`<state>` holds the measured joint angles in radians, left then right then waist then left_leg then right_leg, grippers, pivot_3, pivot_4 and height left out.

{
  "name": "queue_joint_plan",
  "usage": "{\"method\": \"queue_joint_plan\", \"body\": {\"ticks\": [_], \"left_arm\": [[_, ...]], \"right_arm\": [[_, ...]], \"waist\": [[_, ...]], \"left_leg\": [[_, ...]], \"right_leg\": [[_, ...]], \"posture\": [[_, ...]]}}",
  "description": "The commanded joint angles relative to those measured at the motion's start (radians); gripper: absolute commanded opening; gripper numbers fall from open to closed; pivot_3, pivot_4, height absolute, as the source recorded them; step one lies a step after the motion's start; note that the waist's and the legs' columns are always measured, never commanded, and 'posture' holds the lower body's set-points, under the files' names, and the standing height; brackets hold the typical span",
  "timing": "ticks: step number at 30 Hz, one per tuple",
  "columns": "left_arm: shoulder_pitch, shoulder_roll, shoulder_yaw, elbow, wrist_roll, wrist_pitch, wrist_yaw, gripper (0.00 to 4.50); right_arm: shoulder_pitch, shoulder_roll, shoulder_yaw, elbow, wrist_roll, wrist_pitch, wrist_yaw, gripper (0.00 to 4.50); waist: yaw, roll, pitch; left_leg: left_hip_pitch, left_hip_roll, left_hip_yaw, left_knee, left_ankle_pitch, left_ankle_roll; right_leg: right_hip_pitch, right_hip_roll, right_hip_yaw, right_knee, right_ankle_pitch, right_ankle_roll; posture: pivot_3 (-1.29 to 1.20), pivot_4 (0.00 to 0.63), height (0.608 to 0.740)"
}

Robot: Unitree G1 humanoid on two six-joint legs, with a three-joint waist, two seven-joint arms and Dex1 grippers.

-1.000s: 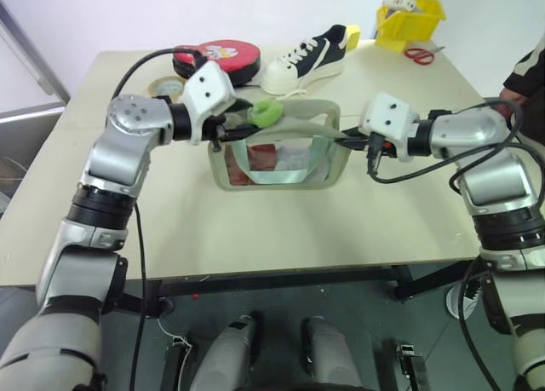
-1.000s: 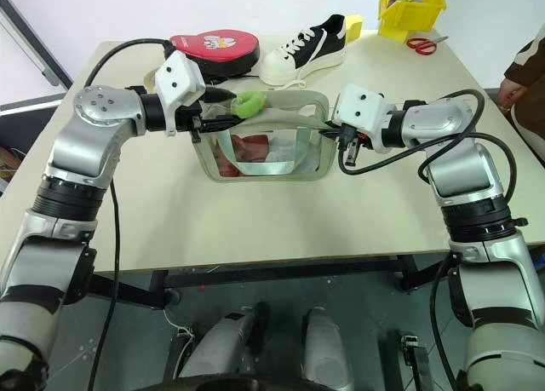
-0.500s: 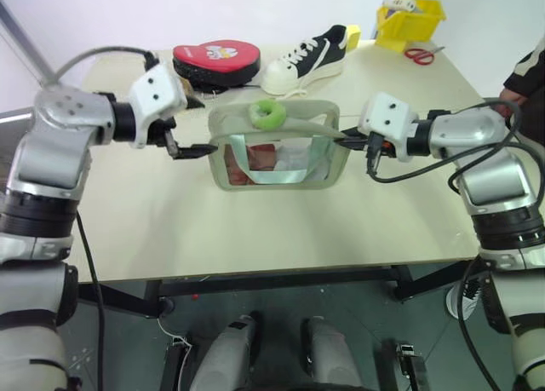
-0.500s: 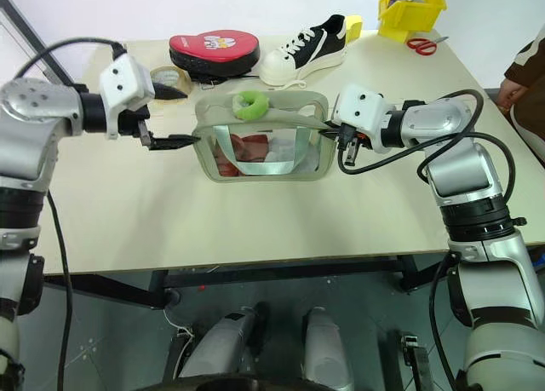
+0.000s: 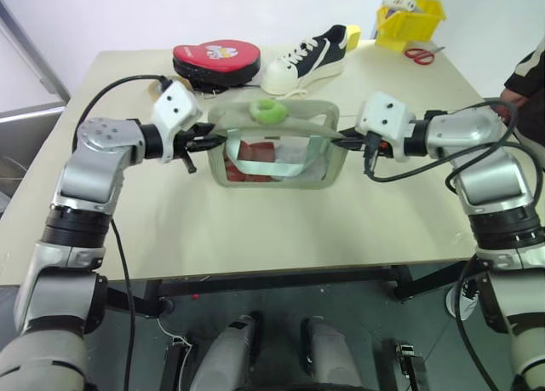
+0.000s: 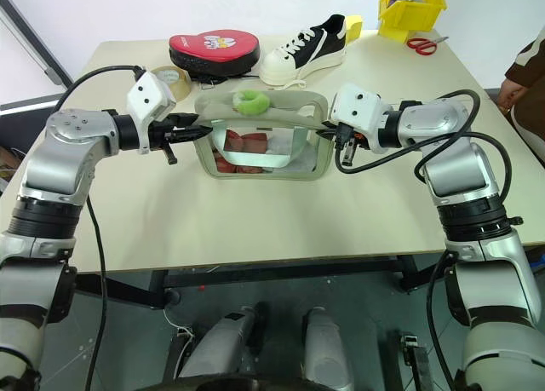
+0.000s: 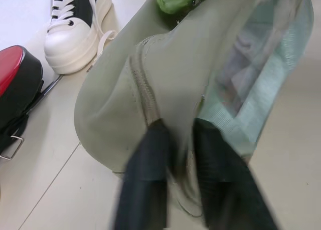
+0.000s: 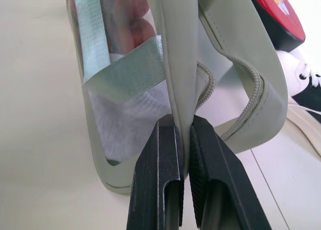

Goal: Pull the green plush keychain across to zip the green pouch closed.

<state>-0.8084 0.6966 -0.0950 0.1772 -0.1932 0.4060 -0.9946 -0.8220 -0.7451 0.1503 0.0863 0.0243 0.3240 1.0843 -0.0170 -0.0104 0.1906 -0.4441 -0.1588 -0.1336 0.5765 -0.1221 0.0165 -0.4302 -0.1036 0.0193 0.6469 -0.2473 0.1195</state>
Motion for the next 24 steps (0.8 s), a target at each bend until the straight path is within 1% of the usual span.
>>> {"method": "queue_joint_plan", "body": {"ticks": [1, 4, 5, 6, 7, 9, 11, 12, 13, 14, 16, 18, 21, 24], "left_arm": [[-0.018, 0.012, 0.025, -0.033, -0.003, 0.011, 0.004, 0.03], [-0.015, 0.013, 0.014, -0.045, -0.005, 0.028, -0.009, 0.03], [-0.014, 0.013, 0.014, -0.047, -0.004, 0.026, -0.009, 0.00], [-0.014, 0.013, 0.015, -0.046, 0.000, 0.025, -0.006, 0.00], [-0.015, 0.013, 0.015, -0.044, 0.002, 0.024, -0.004, 0.00], [-0.015, 0.014, 0.015, -0.043, 0.005, 0.022, -0.007, 0.00], [-0.013, 0.016, 0.015, -0.044, 0.004, 0.024, -0.010, 0.00], [-0.011, 0.017, 0.015, -0.045, 0.005, 0.023, -0.011, 0.00], [-0.010, 0.016, 0.015, -0.044, 0.010, 0.020, -0.006, 0.00], [-0.008, 0.015, 0.015, -0.041, 0.013, 0.016, -0.002, 0.00], [-0.007, 0.013, 0.014, -0.040, 0.017, 0.015, 0.001, 0.00], [-0.007, 0.011, 0.014, -0.047, 0.014, 0.019, -0.001, 0.00], [-0.014, 0.010, 0.013, -0.046, 0.010, 0.028, -0.006, 0.00], [-0.014, 0.012, 0.010, -0.045, 0.009, 0.034, -0.012, 0.00]], "right_arm": [[-0.018, 0.004, -0.009, -0.027, 0.010, 0.001, -0.007, 0.00], [-0.020, 0.006, -0.012, -0.023, 0.012, 0.004, -0.011, 0.00], [-0.024, 0.008, -0.017, -0.020, 0.017, 0.012, -0.012, 0.60], [-0.028, 0.008, -0.020, -0.018, 0.021, 0.019, -0.009, 0.76], [-0.032, 0.003, -0.020, -0.019, 0.026, 0.022, 0.001, 1.12], [-0.045, -0.013, -0.022, -0.014, 0.027, 0.018, 0.020, 2.04], [-0.084, -0.036, -0.030, 0.002, 0.025, 0.011, 0.041, 3.11], [-0.101, -0.045, -0.032, 0.010, 0.027, 0.009, 0.051, 3.54], [-0.123, -0.050, -0.033, 0.015, 0.030, 0.009, 0.060, 4.06], [-0.143, -0.052, -0.032, 0.015, 0.034, 0.013, 0.066, 4.46], [-0.168, -0.052, -0.028, 0.009, 0.046, 0.023, 0.079, 4.46], [-0.200, -0.020, -0.023, -0.022, 0.066, 0.052, 0.073, 4.46], [-0.229, 0.082, 0.002, -0.034, 0.075, 0.077, 0.014, 4.46], [-0.233, 0.171, 0.034, 0.012, 0.038, 0.044, -0.051, 4.46]], "waist": [[0.000, 0.000, 0.000], [0.000, 0.000, 0.000], [0.000, 0.000, 0.000], [0.001, 0.000, 0.000], [0.001, 0.000, 0.000], [0.001, 0.000, 0.000], [0.000, 0.000, 0.000], [0.000, 0.000, 0.000], [0.000, 0.000, 0.000], [0.000, 0.000, 0.000], [0.000, 0.000, 0.000], [-0.001, 0.000, 0.000], [-0.005, 0.000, 0.000], [-0.003, 0.000, 0.000]], "left_leg": [[0.000, 0.000, 0.000, 0.000, 0.000, 0.000], [0.000, 0.000, 0.000, 0.000, 0.000, 0.000], [0.000, 0.000, 0.000, 0.000, 0.000, 0.000], [0.000, 0.000, 0.000, 0.000, 0.000, 0.000], [0.000, 0.000, 0.000, 0.000, 0.000, 0.000], [0.000, 0.000, 0.000, 0.000, 0.000, 0.000], [0.000, 0.000, 0.000, 0.000, 0.000, 0.000], [0.000, 0.000, 0.000, 0.000, 0.000, 0.000], [0.000, 0.000, 0.000, 0.000, 0.000, 0.000], [0.000, 0.000, 0.000, 0.000, 0.000, 0.000], [0.000, 0.000, 0.000, 0.000, 0.000, 0.000], [0.000, 0.000, 0.000, 0.000, 0.000, 0.000], [0.000, 0.000, 0.000, 0.000, 0.000, 0.000], [0.000, 0.000, 0.000, 0.000, 0.000, 0.000]], "right_leg": [[0.000, 0.000, 0.000, 0.000, 0.000, 0.000], [0.000, 0.000, 0.000, 0.000, 0.000, 0.000], [0.000, 0.000, 0.000, 0.000, 0.000, 0.000], [0.000, 0.000, 0.000, 0.000, 0.000, 0.000], [0.000, 0.000, 0.000, 0.000, 0.000, 0.000], [0.000, 0.000, 0.000, 0.000, 0.000, 0.000], [0.000, 0.000, 0.000, 0.000, 0.000, 0.000], [0.000, 0.000, 0.000, 0.000, 0.000, 0.000], [0.000, 0.000, 0.000, 0.000, 0.000, 0.000], [0.000, 0.000, 0.000, 0.000, 0.000, 0.000], [0.000, 0.000, 0.000, 0.000, 0.000, 0.000], [0.000, 0.000, 0.000, 0.000, 0.000, 0.000], [0.000, 0.000, 0.000, 0.000, 0.000, -0.001], [0.000, 0.000, 0.000, 0.001, 0.000, 0.000]], "posture": [[0.00, 0.150, 0.740], [0.00, 0.150, 0.740], [0.00, 0.150, 0.740], [0.00, 0.150, 0.740], [0.00, 0.150, 0.740], [0.00, 0.150, 0.740], [0.00, 0.150, 0.740], [0.00, 0.150, 0.740], [0.00, 0.150, 0.740], [0.00, 0.150, 0.740], [0.00, 0.150, 0.740], [0.00, 0.150, 0.740], [0.00, 0.150, 0.740], [0.00, 0.150, 0.740]]}}
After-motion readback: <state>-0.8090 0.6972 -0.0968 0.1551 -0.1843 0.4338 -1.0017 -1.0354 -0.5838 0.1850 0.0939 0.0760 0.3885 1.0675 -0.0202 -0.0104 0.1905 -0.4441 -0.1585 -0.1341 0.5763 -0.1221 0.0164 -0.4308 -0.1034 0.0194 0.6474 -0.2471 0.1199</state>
